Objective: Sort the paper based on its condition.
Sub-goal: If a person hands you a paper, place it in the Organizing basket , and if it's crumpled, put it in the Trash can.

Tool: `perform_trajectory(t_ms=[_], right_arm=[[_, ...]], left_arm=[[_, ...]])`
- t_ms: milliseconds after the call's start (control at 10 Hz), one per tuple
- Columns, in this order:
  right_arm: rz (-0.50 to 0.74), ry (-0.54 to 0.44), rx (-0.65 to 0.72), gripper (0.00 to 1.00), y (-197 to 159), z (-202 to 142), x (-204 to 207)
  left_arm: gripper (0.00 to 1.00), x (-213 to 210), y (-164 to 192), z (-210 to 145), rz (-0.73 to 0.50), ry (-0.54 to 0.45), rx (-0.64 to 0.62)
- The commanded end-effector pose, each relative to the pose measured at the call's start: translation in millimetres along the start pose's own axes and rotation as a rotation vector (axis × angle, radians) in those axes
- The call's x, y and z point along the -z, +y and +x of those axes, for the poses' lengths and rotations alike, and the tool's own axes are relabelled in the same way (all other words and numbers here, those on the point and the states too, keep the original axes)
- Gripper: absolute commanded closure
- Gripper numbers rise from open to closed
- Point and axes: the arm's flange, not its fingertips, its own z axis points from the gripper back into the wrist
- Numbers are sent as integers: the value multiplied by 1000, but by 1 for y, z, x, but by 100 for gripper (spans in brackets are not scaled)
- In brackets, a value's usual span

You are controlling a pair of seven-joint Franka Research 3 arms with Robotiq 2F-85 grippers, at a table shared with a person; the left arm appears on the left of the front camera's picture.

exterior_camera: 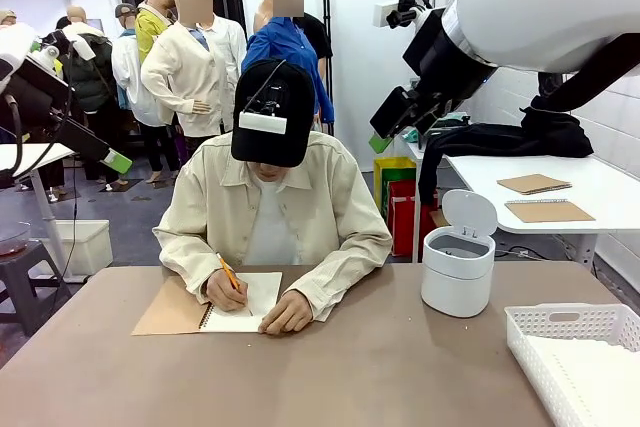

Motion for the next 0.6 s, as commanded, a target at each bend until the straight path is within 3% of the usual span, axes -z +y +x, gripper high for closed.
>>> perform_trajectory(t_ms=[0, 500], right_arm=[[-9, -35, 15, 0, 2, -12, 0], [-34, -56, 44, 0, -8, -18, -5]], left_arm=[[0, -3, -6, -5, -24, -33, 11], [0, -10, -12, -8, 35, -6, 22]])
